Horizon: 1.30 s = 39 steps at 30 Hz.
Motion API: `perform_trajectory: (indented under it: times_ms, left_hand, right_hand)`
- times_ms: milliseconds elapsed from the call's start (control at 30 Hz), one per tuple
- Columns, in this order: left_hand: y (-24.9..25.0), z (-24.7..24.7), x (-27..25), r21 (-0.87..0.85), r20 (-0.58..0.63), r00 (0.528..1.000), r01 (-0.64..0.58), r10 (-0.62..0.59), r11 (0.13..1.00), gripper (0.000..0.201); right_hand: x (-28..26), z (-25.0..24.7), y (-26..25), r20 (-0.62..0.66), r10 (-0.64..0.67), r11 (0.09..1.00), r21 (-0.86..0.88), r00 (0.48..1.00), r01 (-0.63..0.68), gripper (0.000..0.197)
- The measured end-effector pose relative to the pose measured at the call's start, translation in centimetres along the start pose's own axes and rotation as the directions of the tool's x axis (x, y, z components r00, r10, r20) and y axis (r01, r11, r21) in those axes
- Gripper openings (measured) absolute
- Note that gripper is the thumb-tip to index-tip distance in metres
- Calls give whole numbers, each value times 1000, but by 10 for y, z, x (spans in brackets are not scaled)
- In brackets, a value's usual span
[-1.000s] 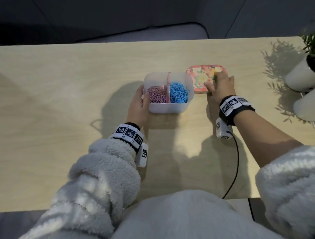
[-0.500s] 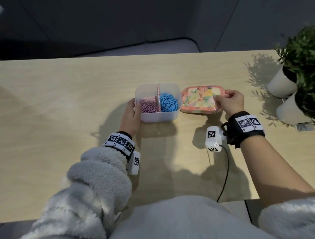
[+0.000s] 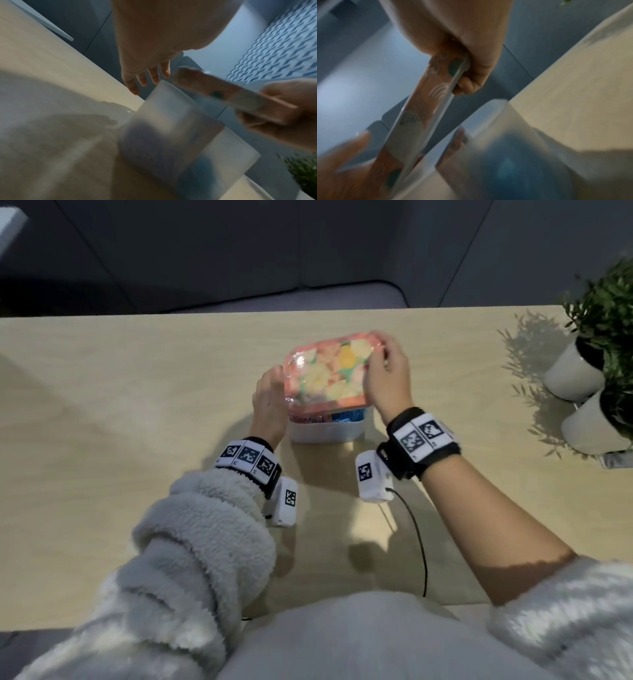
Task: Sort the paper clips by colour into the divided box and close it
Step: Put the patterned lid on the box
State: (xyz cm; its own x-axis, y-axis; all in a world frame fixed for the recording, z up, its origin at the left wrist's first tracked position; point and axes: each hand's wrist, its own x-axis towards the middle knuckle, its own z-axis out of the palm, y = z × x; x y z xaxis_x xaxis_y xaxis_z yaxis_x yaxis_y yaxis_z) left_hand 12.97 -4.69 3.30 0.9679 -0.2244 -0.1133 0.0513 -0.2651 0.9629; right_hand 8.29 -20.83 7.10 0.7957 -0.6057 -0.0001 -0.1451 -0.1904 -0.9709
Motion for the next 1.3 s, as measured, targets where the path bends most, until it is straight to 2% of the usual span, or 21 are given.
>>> perform_trajectory:
  times_ms: [33, 100, 233, 300, 400, 500, 667, 767, 933, 1033, 1100, 1200, 1300]
  left_hand:
    - [-1, 3, 1, -42, 14, 999, 30, -30, 999, 70]
    - [-5, 6, 3, -79, 17, 997, 71, -70, 994, 73]
    - [2, 9, -2, -111, -21, 991, 132, -135, 985, 42]
    - [0, 10, -1, -105, -26, 994, 103, -106, 989, 37]
    - [-2, 8, 8, -43, -41, 998, 47, -48, 998, 41]
    - [4, 8, 14, -98, -30, 995, 96, -99, 991, 31]
    - [-1, 11, 17, -105, -22, 994, 102, -104, 989, 21]
    - [-9, 11, 20, -43, -42, 992, 115, -117, 992, 27]
    - [-12, 12, 27, 35, -43, 998, 42, -40, 999, 42]
    - [-23, 12, 28, 17, -41, 996, 77, -76, 997, 51]
    - [-20, 11, 28, -8, -21, 997, 73, -73, 997, 47]
    - [-6, 10, 30, 1, 6, 1000, -1, 1, 1000, 32]
    - [-6, 11, 33, 9, 12, 1000, -12, 12, 1000, 33]
  right_hand:
    - [0, 8, 5, 14, 32, 999, -14, 999, -32, 34]
    - [0, 15, 13, 6, 68, 996, -61, 998, -68, 39]
    - [7, 17, 31, 5, 27, 966, -257, 1000, -25, 36]
    - [8, 17, 37, 25, 78, 977, -201, 997, -71, 38]
    - [10, 20, 40, 23, 145, 987, -79, 989, -143, 36]
    - [10, 22, 41, 34, 167, 985, -59, 985, -164, 35]
    - [12, 21, 47, 59, 162, 985, -77, 985, -157, 36]
    - [9, 21, 53, 71, 128, 990, -68, 989, -123, 36]
    - [6, 18, 52, 70, 83, 993, -91, 994, -77, 36]
    - [7, 16, 51, 76, 20, 987, -159, 997, -7, 35]
    - [6, 19, 50, 27, 1, 989, -150, 1000, 3, 34]
    - [5, 26, 52, -47, 54, 996, -74, 997, -57, 33]
    - [6, 27, 53, -43, 117, 992, -52, 992, -119, 31]
